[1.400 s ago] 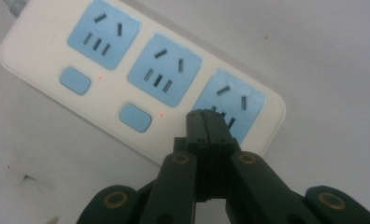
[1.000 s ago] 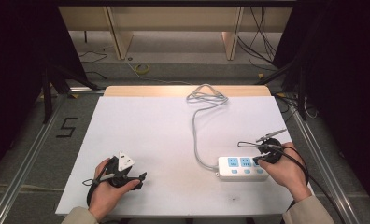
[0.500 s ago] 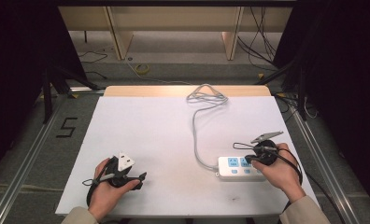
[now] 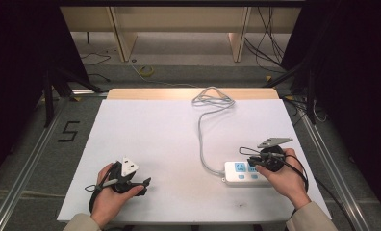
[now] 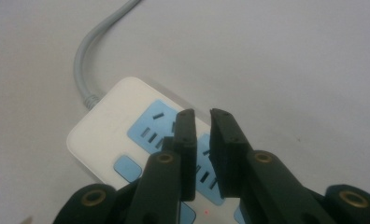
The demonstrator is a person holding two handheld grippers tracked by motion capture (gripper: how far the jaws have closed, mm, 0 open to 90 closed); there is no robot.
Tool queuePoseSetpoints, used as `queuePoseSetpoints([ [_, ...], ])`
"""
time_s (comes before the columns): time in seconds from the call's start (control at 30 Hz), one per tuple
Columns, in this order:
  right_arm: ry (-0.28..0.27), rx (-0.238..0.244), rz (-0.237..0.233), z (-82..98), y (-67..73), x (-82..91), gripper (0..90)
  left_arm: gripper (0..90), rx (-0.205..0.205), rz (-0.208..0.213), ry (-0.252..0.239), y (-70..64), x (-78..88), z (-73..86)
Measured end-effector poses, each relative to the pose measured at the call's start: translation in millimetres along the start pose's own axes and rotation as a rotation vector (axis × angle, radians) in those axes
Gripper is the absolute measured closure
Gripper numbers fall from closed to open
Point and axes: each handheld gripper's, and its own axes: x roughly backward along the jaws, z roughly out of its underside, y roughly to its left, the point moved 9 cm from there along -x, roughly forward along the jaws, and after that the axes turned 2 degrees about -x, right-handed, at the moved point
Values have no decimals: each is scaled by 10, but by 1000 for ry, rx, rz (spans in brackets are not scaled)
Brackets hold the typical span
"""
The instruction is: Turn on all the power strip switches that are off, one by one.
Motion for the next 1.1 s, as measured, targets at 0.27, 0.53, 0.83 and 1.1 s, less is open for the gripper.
queuePoseSetpoints([
  [0.27, -54, 24, -3, -22, 63, -44, 735, 194, 3, -1, 0, 0, 2, 1],
  [0.53, -114, 71, -25, -43, 149, -77, 646, 194, 2, -1, -1, 3, 5, 0],
  [0.83, -180, 111, -56, -74, 258, -92, 576, 194, 2, -3, -2, 9, 9, 1],
  [1.1, -218, 114, -94, -69, 355, -115, 533, 194, 8, -4, -5, 11, 10, 0],
])
